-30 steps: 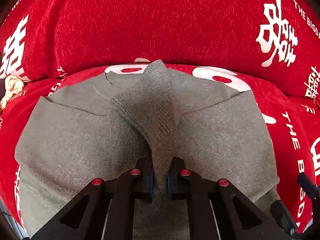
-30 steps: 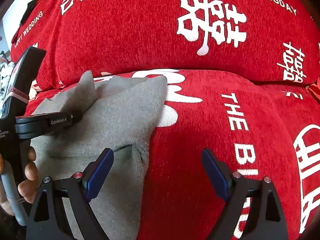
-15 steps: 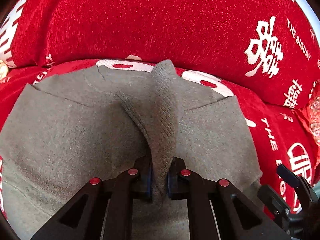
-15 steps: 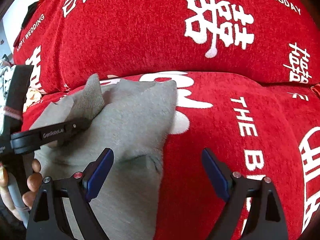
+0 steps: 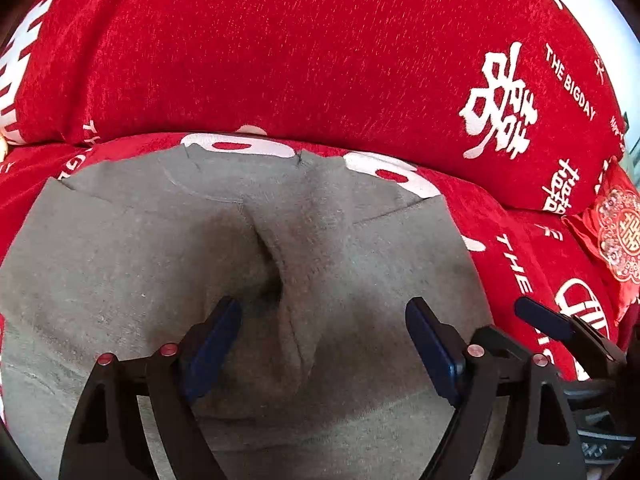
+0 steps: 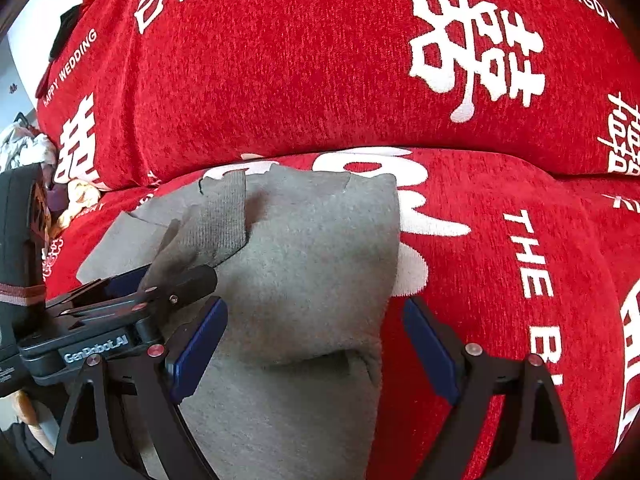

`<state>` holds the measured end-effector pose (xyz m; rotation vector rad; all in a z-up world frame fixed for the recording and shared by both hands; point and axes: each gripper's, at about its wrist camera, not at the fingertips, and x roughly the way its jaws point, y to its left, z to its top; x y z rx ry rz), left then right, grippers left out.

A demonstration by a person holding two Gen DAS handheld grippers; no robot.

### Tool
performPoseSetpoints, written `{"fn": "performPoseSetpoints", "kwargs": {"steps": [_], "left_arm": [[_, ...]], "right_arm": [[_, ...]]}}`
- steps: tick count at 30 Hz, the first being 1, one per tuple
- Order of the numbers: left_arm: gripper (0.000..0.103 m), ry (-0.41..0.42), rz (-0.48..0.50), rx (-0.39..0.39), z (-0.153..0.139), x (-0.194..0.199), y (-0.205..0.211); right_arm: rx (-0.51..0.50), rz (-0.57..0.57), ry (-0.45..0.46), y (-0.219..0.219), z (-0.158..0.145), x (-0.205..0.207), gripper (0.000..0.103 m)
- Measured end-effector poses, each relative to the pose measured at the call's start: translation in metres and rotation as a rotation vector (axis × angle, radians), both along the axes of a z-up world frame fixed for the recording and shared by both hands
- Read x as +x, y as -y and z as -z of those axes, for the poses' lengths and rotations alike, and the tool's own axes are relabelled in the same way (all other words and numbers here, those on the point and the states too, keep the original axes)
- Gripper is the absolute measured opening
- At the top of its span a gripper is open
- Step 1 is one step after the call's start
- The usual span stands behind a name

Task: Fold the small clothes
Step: 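Lay the sleeve down and open the left tool, then grasp the sweater hem edge with the right tool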

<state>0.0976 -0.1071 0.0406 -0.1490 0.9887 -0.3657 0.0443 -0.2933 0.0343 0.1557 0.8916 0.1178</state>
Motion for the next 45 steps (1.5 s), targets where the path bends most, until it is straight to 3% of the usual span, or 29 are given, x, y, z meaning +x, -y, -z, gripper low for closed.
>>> {"fn": "performPoseSetpoints", "kwargs": {"steps": [7,12,18,19,20,21,22,26,29,32,33,34,38,41,45], "left_arm": [[0.085,0.029,0.023,-0.102,-0.006,-0.015,-0.037],[0.085,0.031,0.008,-0.098,-0.003,-0.019,-0.064],[0.085,0.002,-0.065,-0.079,0.006,-0.018,-0.1],[0.085,-0.004,-0.071,-0.072,0.007,-0.018,-0.103],[0.085,-0.006,-0.071,-0.061,0.009,-0.018,-0.106],[0.085,-0.005,-0.068,-0.052,0.01,-0.018,-0.107],[0.085,0.0,-0.059,-0.04,0.01,-0.019,-0.107],[0.085,0.021,-0.029,0.011,0.014,-0.022,-0.1],[0.085,0.039,-0.026,0.072,0.017,-0.022,-0.09],[0.085,0.06,-0.018,0.135,0.019,-0.026,-0.081],[0.085,0.066,-0.019,0.147,0.02,-0.028,-0.079],[0.085,0.073,-0.022,0.16,0.021,-0.029,-0.077],[0.085,0.081,-0.021,0.183,0.022,-0.031,-0.074],[0.085,0.081,-0.022,0.17,0.022,-0.032,-0.076],[0.09,0.086,-0.02,0.171,0.023,-0.032,-0.074]], "right_arm": [[0.013,-0.012,0.005,-0.008,-0.012,0.016,0.091],[0.028,-0.083,-0.023,-0.047,-0.021,0.038,0.091],[-0.058,-0.124,-0.147,-0.109,0.011,0.075,0.091],[-0.076,-0.119,-0.158,-0.113,0.016,0.078,0.086],[-0.089,-0.121,-0.156,-0.115,0.021,0.079,0.071],[-0.084,-0.121,-0.168,-0.114,0.025,0.079,0.024],[-0.053,-0.098,-0.179,-0.106,0.028,0.076,0.017],[0.098,-0.003,-0.125,-0.06,0.031,0.049,0.017],[0.281,0.009,-0.135,-0.034,0.04,0.038,0.021],[0.357,0.031,-0.12,-0.022,0.036,0.036,0.044],[0.371,0.046,-0.108,-0.02,0.033,0.037,0.058],[0.388,0.056,-0.097,-0.018,0.03,0.039,0.065],[0.379,0.087,-0.132,-0.019,0.032,0.048,0.063],[0.383,0.088,-0.15,-0.015,0.029,0.045,0.055],[0.53,0.148,-0.179,0.014,0.032,0.039,0.06]]}}
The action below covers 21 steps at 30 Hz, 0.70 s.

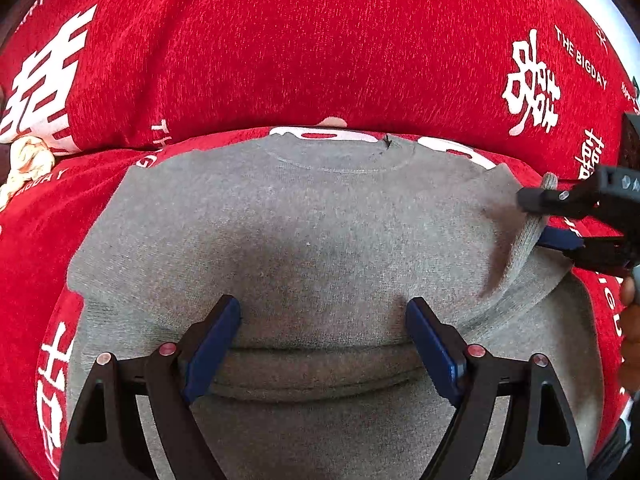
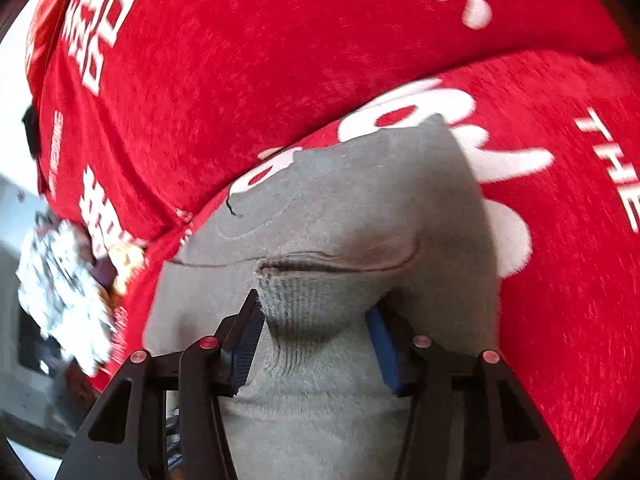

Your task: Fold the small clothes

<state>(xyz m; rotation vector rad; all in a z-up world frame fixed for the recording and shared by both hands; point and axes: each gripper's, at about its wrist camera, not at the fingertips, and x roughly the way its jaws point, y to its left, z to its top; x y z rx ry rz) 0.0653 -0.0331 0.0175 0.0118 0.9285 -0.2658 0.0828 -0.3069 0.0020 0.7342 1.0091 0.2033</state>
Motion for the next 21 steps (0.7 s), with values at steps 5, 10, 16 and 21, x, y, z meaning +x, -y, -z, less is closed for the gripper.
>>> {"fn": "performPoseSetpoints", "kwargs": {"steps": [5,10,16,21], "left_arm": [[0.09,0.005,0.003,0.007,0.0,0.0,0.003],[0.09,0.006,0.003,0.004,0.001,-0.001,0.003],[0.09,0.01,0.001,0.001,0.001,-0.001,0.002],[0.09,0.01,0.002,0.003,0.001,-0.001,0.003]], "right_arm": [[0.179,0.054,-0.065,0.028,0.013,0.006,0.065],[0.0,-0.056,-0.119,0.017,0.008,0.005,0.035],[0.093,-0.05,-0.085,0.031,0.011,-0.004,0.052],[-0.009,-0.124,-0.071,0.012,0.004,0.007,0.032]]}}
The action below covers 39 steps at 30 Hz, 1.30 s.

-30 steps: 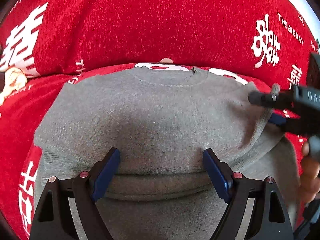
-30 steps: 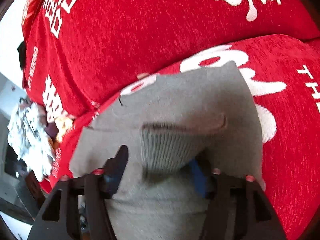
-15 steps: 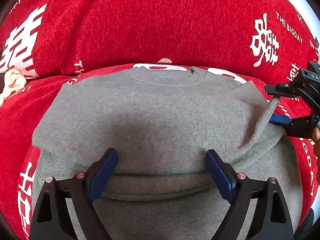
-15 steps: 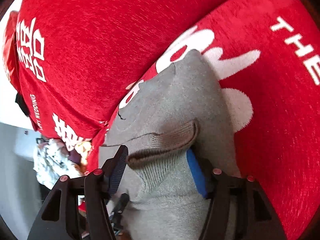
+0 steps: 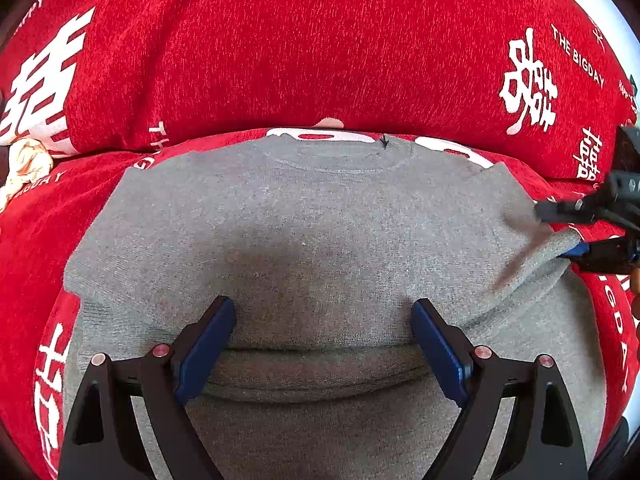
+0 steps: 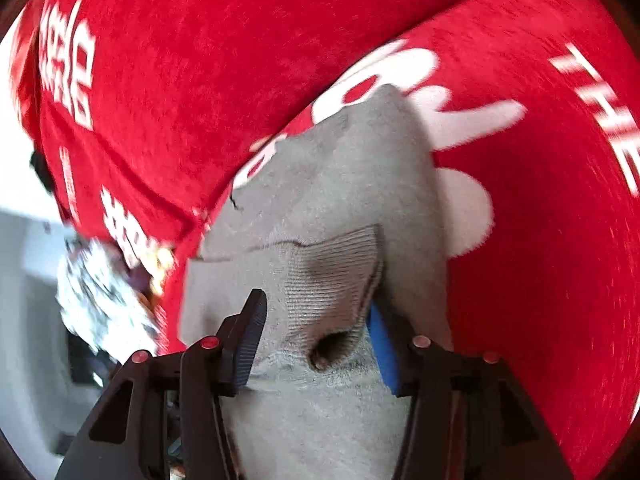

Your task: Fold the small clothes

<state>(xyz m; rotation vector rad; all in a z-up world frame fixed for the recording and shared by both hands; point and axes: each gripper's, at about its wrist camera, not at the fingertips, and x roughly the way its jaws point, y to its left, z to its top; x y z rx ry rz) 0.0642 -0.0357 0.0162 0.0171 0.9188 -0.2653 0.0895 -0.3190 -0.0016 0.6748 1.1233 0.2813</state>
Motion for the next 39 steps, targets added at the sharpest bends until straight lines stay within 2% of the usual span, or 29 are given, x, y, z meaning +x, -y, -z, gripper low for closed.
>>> {"fn": "performPoseSetpoints", "kwargs": {"steps": [1,2,5,9,13,16,19,20,21,23,25,26,29,32,33,35,37,39], "left_arm": [[0.09,-0.002,0.0,0.0,0.0,0.0,0.0],[0.09,-0.008,-0.002,0.0,-0.001,0.001,0.0],[0.09,-0.027,-0.006,0.003,-0.005,0.005,0.001],[0.09,-0.049,-0.016,-0.04,-0.01,0.012,0.004],[0.09,-0.073,-0.019,0.034,0.003,0.021,0.015],[0.09,-0.062,-0.001,0.064,0.0,0.018,0.019],[0.09,-0.049,-0.006,0.053,-0.01,0.016,0.009],[0.09,-0.036,-0.014,0.041,-0.016,0.015,0.004],[0.09,-0.026,-0.023,0.036,-0.021,0.017,-0.001],[0.09,-0.023,-0.053,0.049,-0.025,0.024,-0.009],[0.09,-0.053,-0.084,0.066,-0.022,0.036,-0.015],[0.09,-0.067,-0.093,0.071,-0.019,0.04,-0.016],[0.09,-0.09,-0.11,0.112,-0.007,0.045,-0.02],[0.09,-0.108,-0.111,0.136,0.003,0.043,-0.027],[0.09,-0.098,-0.108,0.131,0.003,0.042,-0.03],[0.09,-0.096,-0.11,0.137,0.002,0.039,-0.035],[0.09,-0.086,-0.12,0.14,-0.002,0.035,-0.041],[0.09,-0.07,-0.123,0.132,-0.007,0.03,-0.043]], "right_arm": [[-0.053,-0.02,0.011,-0.005,-0.004,0.0,0.007],[-0.113,-0.032,0.04,-0.01,-0.011,-0.002,0.006],[-0.209,-0.046,0.17,-0.012,-0.034,-0.009,0.005],[-0.385,-0.05,0.323,-0.021,-0.057,-0.011,0.005],[-0.448,-0.04,0.255,-0.011,-0.032,0.002,0.005],[-0.447,-0.048,0.19,-0.003,-0.01,0.003,0.006],[-0.426,0.009,0.19,0.004,-0.02,-0.006,0.017],[-0.426,0.044,0.194,0.008,-0.026,-0.01,0.018],[-0.431,0.082,0.223,0.011,-0.036,-0.015,0.02],[-0.465,0.115,0.267,0.007,-0.051,-0.022,0.031],[-0.506,0.075,0.294,-0.014,-0.059,-0.023,0.06],[-0.523,0.048,0.301,-0.028,-0.06,-0.02,0.063],[-0.592,-0.067,0.293,-0.071,-0.051,-0.011,0.063],[-0.647,-0.139,0.206,-0.092,-0.024,0.0,0.063],[-0.675,-0.136,0.18,-0.09,-0.015,0.002,0.063],[-0.729,-0.082,0.203,-0.081,-0.012,-0.002,0.063],[-0.788,0.0,0.163,-0.071,-0.018,-0.007,0.064],[-0.809,0.028,0.185,-0.075,-0.03,-0.017,0.065]]}}
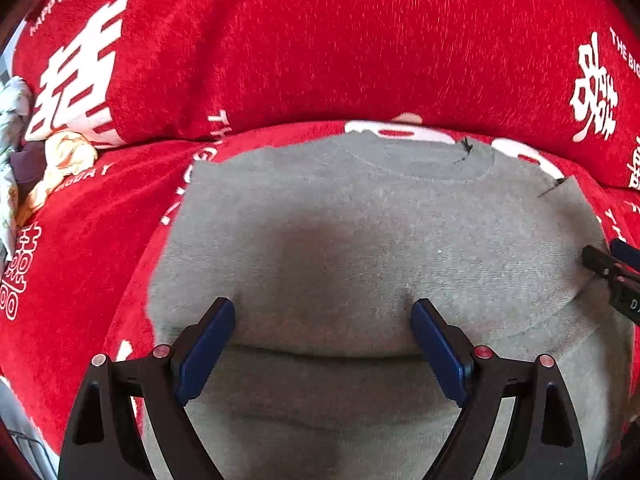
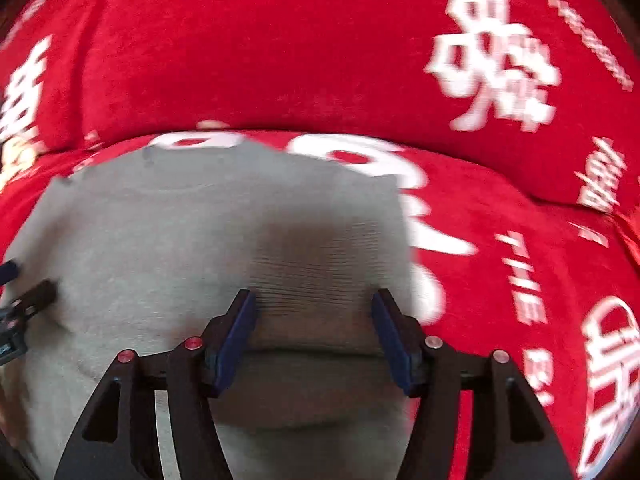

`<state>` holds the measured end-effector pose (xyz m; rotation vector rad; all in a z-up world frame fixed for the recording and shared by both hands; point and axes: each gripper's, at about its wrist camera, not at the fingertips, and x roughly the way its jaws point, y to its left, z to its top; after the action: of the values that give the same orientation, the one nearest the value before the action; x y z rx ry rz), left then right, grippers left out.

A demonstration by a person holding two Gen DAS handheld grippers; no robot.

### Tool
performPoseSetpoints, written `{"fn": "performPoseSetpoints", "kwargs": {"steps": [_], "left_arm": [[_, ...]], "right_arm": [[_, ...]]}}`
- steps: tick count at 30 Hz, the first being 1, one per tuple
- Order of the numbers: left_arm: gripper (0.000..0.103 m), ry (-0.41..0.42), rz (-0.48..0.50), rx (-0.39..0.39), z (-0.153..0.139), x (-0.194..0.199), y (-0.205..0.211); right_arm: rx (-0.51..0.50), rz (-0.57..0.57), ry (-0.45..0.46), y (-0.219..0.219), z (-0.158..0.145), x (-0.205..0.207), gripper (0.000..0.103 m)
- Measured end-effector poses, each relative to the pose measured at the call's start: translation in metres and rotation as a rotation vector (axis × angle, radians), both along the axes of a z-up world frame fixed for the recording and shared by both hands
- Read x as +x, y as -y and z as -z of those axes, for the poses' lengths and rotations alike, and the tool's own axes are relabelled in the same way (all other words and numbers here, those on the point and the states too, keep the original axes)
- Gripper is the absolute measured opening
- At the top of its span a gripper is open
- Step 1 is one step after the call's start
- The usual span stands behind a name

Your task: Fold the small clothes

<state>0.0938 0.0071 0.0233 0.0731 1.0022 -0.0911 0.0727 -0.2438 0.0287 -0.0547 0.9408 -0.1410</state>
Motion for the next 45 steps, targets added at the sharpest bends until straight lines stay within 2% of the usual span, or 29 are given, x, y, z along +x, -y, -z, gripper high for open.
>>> {"fn": "performPoseSetpoints", "kwargs": {"steps": [4,7,9,10,13,16,21,24,25,27,29,33,35,36,39,42,44,45], "left_arm": [[0.09,0.011,0.037,-0.019,-0.005,-0.011,0.009],[0.09,0.009,0.076,0.011,0.0,-0.022,0.018],[0.09,-0.01,0.076,0.053,0.009,-0.026,0.016],[0.091,-0.014,0.076,0.047,0.011,-0.028,0.012],[0.091,-0.017,0.041,0.0,0.009,-0.033,-0.01],[0.091,0.002,0.022,0.023,0.004,-0.042,-0.017],[0.091,0.025,0.061,0.005,0.0,-0.072,-0.015],[0.091,0.002,0.091,0.019,0.013,-0.088,-0.008],[0.091,0.037,0.081,0.015,0.014,-0.097,-0.01],[0.091,0.035,0.08,-0.011,0.014,-0.107,-0.017],[0.102,0.034,0.064,-0.017,0.016,-0.118,-0.027],[0.103,0.048,0.063,-0.049,0.017,-0.142,-0.048],[0.103,0.034,0.069,-0.024,0.018,-0.153,-0.054],[0.103,0.039,0.07,-0.009,0.018,-0.16,-0.058],[0.103,0.05,0.059,0.019,0.011,-0.182,-0.068],[0.103,0.072,0.106,0.017,0.005,-0.206,-0.06],[0.103,0.056,0.174,0.002,0.009,-0.22,-0.041],[0.103,0.061,0.219,0.042,0.015,-0.226,-0.027]], "right_arm": [[0.045,-0.152,0.014,-0.039,-0.009,-0.02,0.066],[0.022,-0.222,-0.022,-0.064,0.001,-0.03,0.066],[-0.019,-0.202,-0.062,-0.062,0.016,-0.031,0.067],[0.005,-0.189,-0.05,-0.055,0.018,-0.033,0.071],[0.065,-0.091,-0.028,-0.022,0.014,-0.041,0.074],[0.04,-0.049,-0.018,-0.014,0.002,-0.057,0.074],[0.078,-0.108,0.032,-0.031,-0.009,-0.089,0.076],[0.079,-0.153,-0.025,-0.05,0.013,-0.101,0.076],[0.074,-0.164,-0.044,-0.054,0.021,-0.106,0.075],[0.021,-0.186,0.032,-0.058,0.027,-0.127,0.078],[0.013,-0.208,0.067,-0.054,0.031,-0.147,0.079],[-0.005,-0.255,0.104,-0.045,0.035,-0.191,0.08],[-0.01,-0.263,0.12,-0.036,0.036,-0.209,0.081],[-0.033,-0.267,0.096,-0.033,0.039,-0.217,0.082],[-0.091,-0.263,0.1,-0.029,0.035,-0.24,0.082],[-0.093,-0.33,0.147,-0.045,0.027,-0.267,0.083],[-0.095,-0.406,0.169,-0.063,0.03,-0.273,0.083],[-0.129,-0.451,0.167,-0.076,0.038,-0.275,0.082]]}}
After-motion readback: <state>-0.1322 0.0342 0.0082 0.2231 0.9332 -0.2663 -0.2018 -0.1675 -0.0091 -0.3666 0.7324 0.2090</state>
